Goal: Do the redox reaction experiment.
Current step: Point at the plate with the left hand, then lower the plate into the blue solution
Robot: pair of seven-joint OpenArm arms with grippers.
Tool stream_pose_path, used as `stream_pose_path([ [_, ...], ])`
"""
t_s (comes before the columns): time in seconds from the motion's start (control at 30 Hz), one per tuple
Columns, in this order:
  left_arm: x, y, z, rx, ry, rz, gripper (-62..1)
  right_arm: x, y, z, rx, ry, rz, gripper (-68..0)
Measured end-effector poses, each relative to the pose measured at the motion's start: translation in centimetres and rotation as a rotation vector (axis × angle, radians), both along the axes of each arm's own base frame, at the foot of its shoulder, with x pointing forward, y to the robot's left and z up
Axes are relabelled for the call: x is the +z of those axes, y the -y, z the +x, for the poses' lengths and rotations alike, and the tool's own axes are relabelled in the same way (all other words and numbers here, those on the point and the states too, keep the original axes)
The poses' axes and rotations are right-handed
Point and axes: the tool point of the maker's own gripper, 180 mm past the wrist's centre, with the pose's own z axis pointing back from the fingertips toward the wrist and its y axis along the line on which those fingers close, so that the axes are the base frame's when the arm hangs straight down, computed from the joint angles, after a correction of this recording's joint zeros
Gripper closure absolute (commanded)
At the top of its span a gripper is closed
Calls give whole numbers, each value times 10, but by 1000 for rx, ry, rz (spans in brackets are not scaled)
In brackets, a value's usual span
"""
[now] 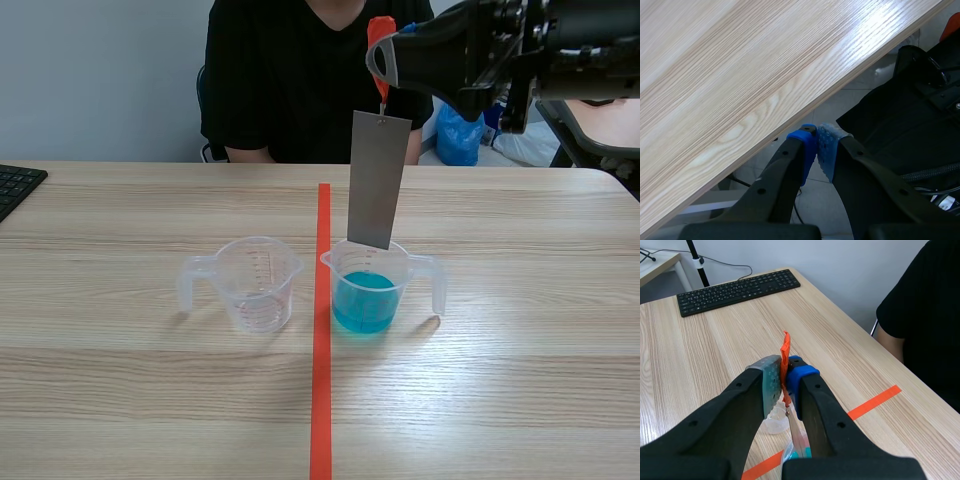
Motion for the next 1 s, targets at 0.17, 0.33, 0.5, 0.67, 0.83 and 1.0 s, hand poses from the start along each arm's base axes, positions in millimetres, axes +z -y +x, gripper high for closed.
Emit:
stream_pose_path([
  [0.17,0,0,0,0,0,0,-40,0,0,0,0,0,-1,-15],
  [0.33,-1,-1,0,3,-6,4,-40,0,0,0,0,0,-1,-15],
  [0.5,-1,-1,0,3,-6,4,-40,-1,0,0,-1,-2,0,-15],
  [0.67,-1,-1,0,3,-6,4,-40,-15,2,8,-24,-59,21,-15],
  [0.83,-1,-1,0,3,-6,4,-40,-37,-2,11,-25,-137,39,-15],
  [1.0,-1,-1,0,3,-6,4,-40,-53,-2,15,-35,-167,25,-15],
])
